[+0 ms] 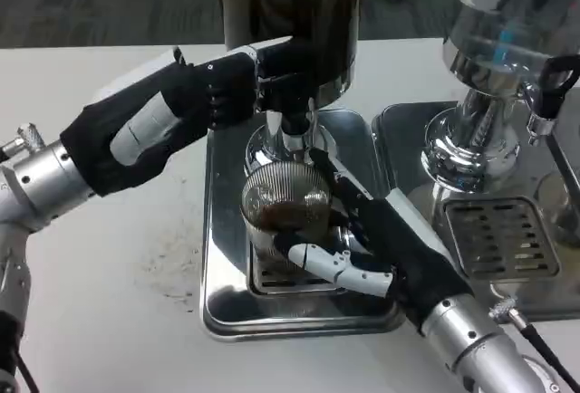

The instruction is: Grasp the cup under the faucet to collect the drink, then remove the cup.

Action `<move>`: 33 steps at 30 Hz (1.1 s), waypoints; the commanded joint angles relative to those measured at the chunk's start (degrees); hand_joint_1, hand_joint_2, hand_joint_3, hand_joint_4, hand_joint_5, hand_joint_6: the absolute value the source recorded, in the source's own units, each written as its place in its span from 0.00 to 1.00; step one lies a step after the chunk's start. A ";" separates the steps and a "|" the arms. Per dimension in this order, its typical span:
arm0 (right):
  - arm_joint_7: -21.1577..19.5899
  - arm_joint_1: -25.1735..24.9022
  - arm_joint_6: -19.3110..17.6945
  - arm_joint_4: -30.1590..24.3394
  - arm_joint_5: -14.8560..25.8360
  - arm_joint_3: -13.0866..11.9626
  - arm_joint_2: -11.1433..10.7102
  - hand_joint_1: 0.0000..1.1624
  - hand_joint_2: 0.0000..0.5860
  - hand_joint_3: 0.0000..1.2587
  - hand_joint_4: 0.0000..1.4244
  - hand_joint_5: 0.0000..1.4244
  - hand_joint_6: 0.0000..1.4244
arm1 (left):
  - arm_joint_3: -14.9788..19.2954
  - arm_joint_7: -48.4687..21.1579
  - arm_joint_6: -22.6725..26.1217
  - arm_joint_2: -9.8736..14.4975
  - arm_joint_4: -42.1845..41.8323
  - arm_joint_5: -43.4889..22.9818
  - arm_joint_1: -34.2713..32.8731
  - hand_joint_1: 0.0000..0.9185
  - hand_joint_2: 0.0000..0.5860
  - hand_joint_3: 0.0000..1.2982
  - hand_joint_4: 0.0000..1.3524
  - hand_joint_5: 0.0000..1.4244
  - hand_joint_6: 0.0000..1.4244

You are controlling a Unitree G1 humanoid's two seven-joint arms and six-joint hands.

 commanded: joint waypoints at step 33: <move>0.60 -2.17 -2.75 3.44 1.69 -0.07 0.72 0.53 0.42 0.02 0.00 0.00 0.10 | 10.20 -1.21 12.00 0.85 -9.73 -3.27 5.30 0.00 0.15 0.16 0.12 0.14 0.17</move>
